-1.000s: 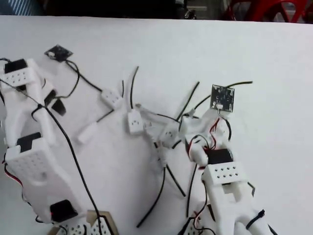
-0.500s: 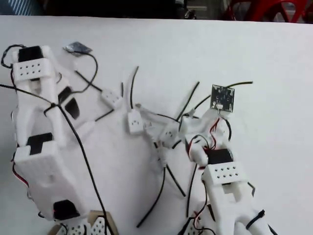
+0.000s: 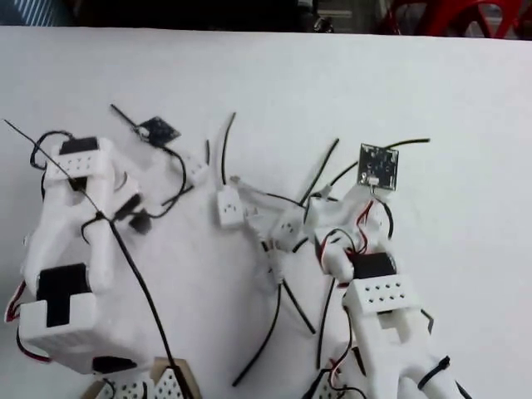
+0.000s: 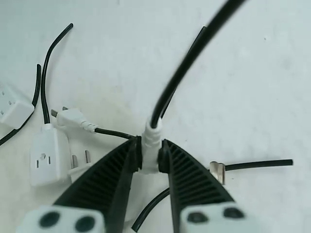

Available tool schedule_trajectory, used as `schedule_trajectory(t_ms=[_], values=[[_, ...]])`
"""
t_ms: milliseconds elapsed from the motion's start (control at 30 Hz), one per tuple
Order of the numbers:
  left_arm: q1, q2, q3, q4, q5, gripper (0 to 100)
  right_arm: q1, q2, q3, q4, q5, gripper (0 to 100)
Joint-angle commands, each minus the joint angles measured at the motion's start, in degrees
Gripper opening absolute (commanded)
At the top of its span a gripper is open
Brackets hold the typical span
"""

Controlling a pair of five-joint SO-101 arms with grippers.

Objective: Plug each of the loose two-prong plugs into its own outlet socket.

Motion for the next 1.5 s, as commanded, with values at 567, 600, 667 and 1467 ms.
schedule_trajectory(t_ms=[567,600,667,1467], values=[[-7.52,26.33,-35.60,5.63,3.16,22,0.40,0.04,-0.35,-1.27,0.18,1.8],[-7.16,25.98,-36.92,6.86,3.16,22,0.40,0.04,-0.35,-1.27,0.18,1.8],[-6.81,24.92,-38.68,9.32,2.90,22,0.40,0.04,-0.35,-1.27,0.18,1.8],[0.40,23.96,-38.86,12.48,-2.90,12,0.40,0.04,-0.35,-1.10,0.18,1.8]])
